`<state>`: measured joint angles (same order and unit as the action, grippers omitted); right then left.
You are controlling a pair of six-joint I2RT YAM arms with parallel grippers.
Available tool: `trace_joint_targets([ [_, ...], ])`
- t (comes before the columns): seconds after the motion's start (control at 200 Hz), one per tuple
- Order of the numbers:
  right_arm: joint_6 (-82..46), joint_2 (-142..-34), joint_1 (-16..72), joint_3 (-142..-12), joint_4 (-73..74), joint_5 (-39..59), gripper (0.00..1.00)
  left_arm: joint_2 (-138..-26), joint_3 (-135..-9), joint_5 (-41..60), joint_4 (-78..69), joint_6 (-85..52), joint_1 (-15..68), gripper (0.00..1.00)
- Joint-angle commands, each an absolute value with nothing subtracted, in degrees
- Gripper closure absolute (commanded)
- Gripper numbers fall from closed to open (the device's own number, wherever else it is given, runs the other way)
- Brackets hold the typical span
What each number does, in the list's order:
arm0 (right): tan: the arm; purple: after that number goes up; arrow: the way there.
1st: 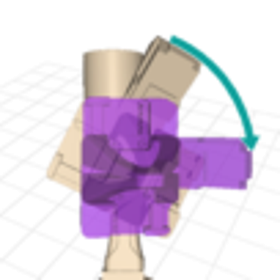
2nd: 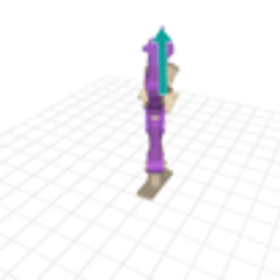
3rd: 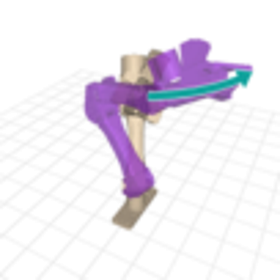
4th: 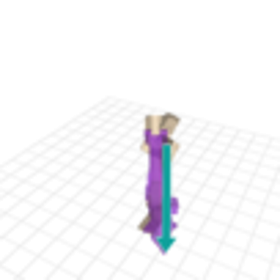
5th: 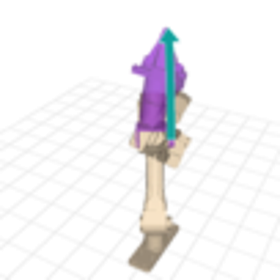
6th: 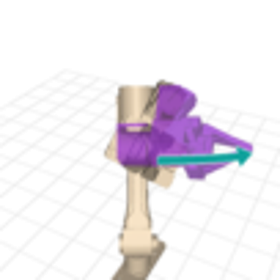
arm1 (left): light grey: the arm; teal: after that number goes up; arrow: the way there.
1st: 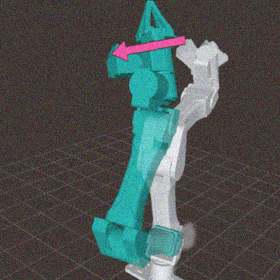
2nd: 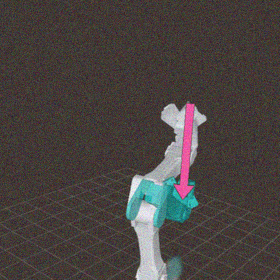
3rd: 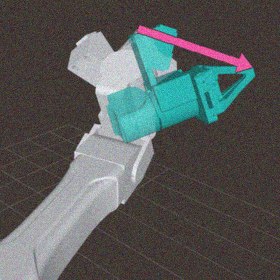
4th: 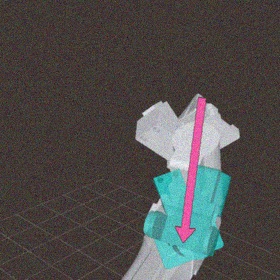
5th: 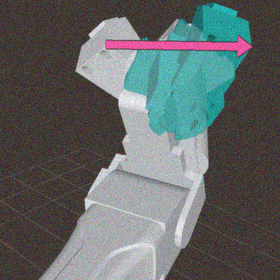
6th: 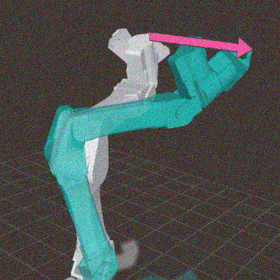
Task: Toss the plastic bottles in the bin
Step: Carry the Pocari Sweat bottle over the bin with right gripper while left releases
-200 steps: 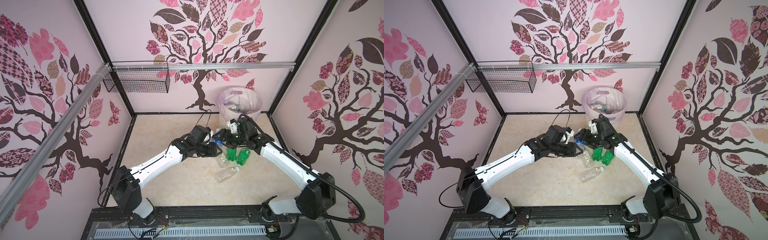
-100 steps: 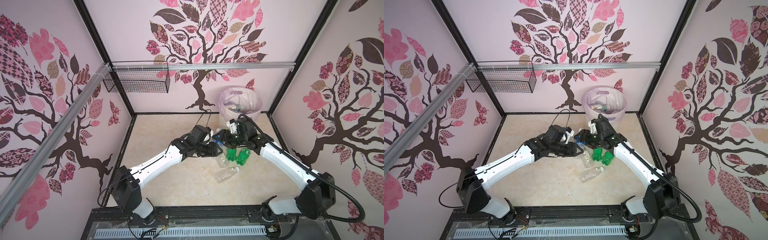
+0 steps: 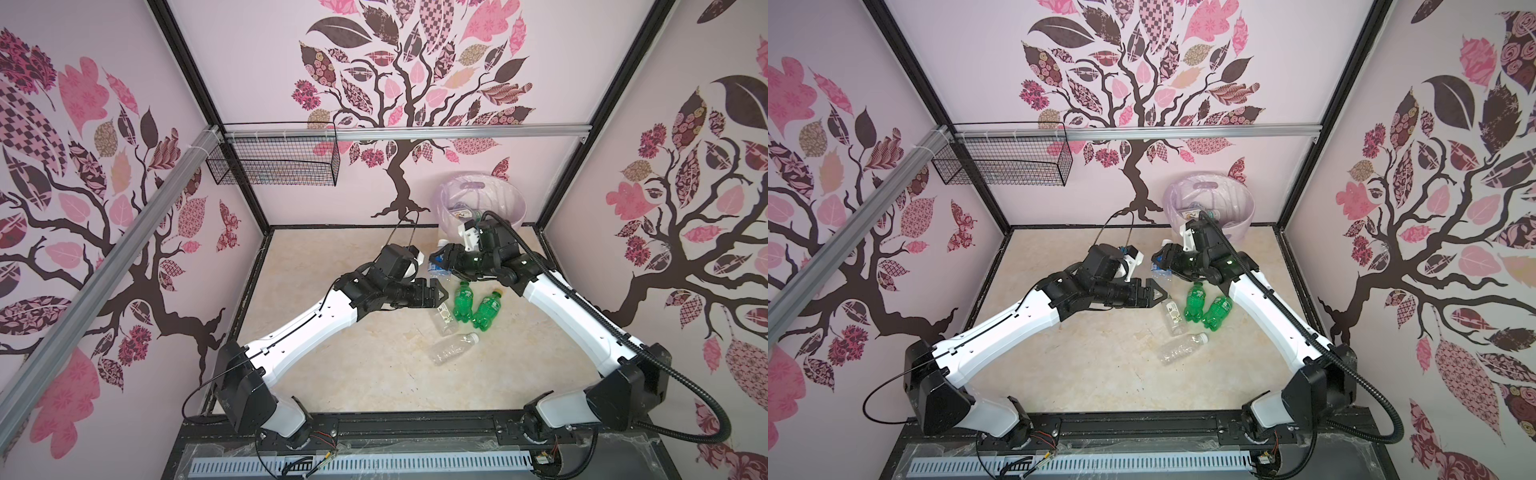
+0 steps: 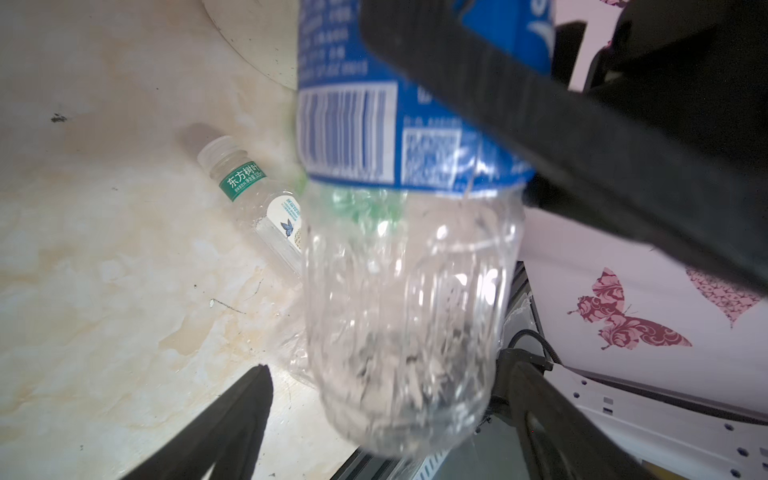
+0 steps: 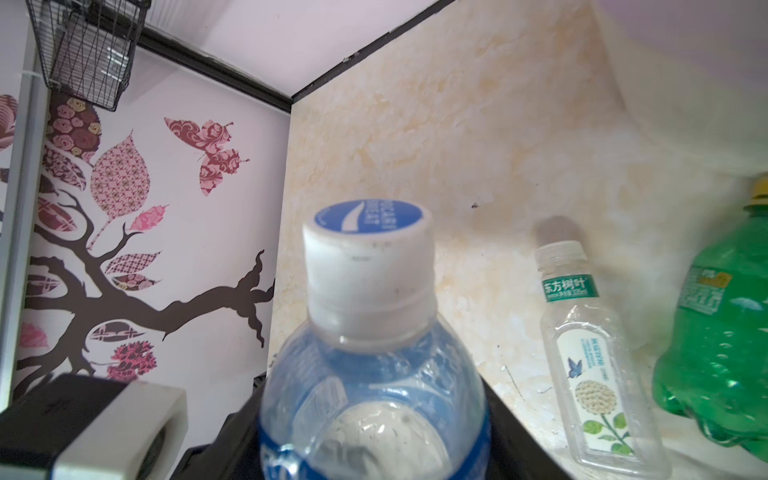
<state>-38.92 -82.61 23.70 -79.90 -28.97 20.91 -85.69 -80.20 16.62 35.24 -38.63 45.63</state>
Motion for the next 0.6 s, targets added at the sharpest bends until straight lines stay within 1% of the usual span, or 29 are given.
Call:
trace_joint_targets([
  [0.0, -34.7, -84.9, 21.0, -86.9, -33.2, 17.1, 0.43, -84.0, -85.7, 14.2, 39.6, -36.6, 45.2, 0.03],
  [0.205, -26.7, -90.5, 19.0, -104.7, -39.5, 7.8, 0.43, -86.4, -99.6, 8.9, 48.2, -34.6, 44.8, 0.03],
  [0.395, -23.2, -96.9, 17.5, -122.7, -41.4, 0.2, 0.43, -91.1, -114.0, 2.7, 56.7, -34.9, 44.4, 0.03],
  [0.595, -17.3, -102.7, 16.9, -142.3, -41.1, -9.9, 0.45, -94.5, -123.6, 3.2, 60.1, -38.8, 44.0, 0.03],
])
